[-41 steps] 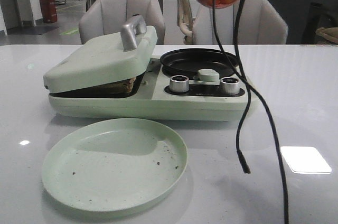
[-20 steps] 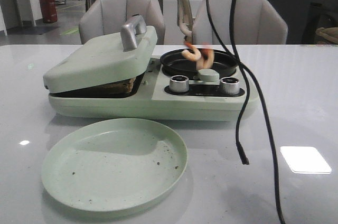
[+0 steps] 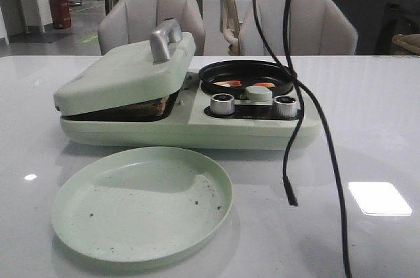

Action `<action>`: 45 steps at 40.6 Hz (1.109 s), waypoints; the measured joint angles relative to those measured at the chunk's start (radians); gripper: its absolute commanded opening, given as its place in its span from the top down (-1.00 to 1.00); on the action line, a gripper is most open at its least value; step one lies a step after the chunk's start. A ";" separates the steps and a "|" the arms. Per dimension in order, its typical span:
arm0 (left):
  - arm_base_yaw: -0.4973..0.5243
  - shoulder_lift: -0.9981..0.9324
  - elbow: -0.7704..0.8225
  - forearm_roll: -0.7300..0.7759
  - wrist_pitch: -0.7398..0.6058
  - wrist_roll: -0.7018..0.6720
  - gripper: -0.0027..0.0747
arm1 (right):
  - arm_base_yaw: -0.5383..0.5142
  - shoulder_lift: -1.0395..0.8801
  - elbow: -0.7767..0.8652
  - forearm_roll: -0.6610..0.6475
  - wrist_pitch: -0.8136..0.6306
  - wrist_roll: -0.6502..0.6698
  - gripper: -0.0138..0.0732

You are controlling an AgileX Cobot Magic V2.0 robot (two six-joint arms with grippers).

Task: Make breakfast with bread and shrimp
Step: 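Lift the bowl over the black pan and tip the shrimp in, then lower the empty pink bowl back onto the table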

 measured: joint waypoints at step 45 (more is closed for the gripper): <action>0.000 0.000 0.000 0.000 -0.002 0.000 0.67 | -0.776 -0.483 1.004 1.488 -0.442 -0.555 0.48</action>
